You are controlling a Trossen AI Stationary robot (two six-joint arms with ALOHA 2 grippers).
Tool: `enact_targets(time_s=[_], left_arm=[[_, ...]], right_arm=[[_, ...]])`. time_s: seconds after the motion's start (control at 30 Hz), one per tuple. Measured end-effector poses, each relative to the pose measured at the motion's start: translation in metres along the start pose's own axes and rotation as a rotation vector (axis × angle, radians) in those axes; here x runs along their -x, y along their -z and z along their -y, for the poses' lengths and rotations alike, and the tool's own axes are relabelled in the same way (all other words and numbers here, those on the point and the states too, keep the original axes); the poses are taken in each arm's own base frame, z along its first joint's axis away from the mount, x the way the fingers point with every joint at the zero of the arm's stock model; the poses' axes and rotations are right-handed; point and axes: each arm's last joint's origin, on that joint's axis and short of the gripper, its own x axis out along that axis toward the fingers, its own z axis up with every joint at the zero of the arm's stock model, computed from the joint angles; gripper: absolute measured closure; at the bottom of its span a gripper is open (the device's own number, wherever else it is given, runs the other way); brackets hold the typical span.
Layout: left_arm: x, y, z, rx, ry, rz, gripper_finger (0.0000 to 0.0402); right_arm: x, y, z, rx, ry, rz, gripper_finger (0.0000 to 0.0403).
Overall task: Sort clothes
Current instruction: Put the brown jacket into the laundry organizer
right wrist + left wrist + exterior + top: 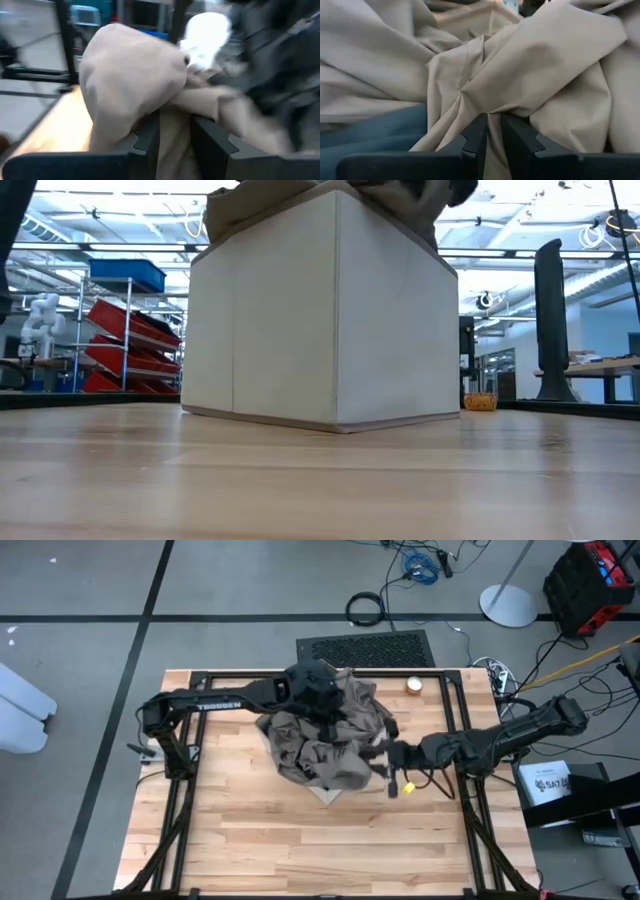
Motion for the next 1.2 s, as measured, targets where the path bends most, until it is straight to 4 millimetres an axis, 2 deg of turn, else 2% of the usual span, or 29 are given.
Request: enact_targets(time_s=[0.13,0.3,0.47,0.63,0.87,1.03,1.2], left_arm=[[-0.009,0.004,0.006,0.090,0.057,-0.027,0.0336],[-0.008,0.007,0.012,0.137,0.202,-0.066,0.0336],[0.007,0.000,0.016,-0.034,0.236,-0.013,0.0336],[0.027,-0.012,0.024,-0.200,0.094,0.058,0.0311],[0.064,-0.035,0.028,-0.241,-0.042,0.207,0.0269],[0.110,-0.048,0.027,-0.197,-0.236,0.314,0.0267],[0.163,-0.051,0.029,-0.167,-0.399,0.415,0.0267]], right_arm=[[-0.001,-0.013,0.012,0.049,0.105,-0.002,0.0305],[-0.003,-0.012,0.024,0.060,0.150,-0.034,0.0305],[-0.004,-0.011,0.030,0.060,0.166,-0.036,0.0305],[-0.005,-0.011,0.034,0.063,0.184,-0.039,0.0305],[-0.005,-0.012,0.038,0.099,0.202,-0.036,0.0305],[-0.006,-0.015,0.047,0.095,0.242,-0.008,0.0305],[-0.011,-0.017,0.067,0.138,0.324,0.016,0.0305]])
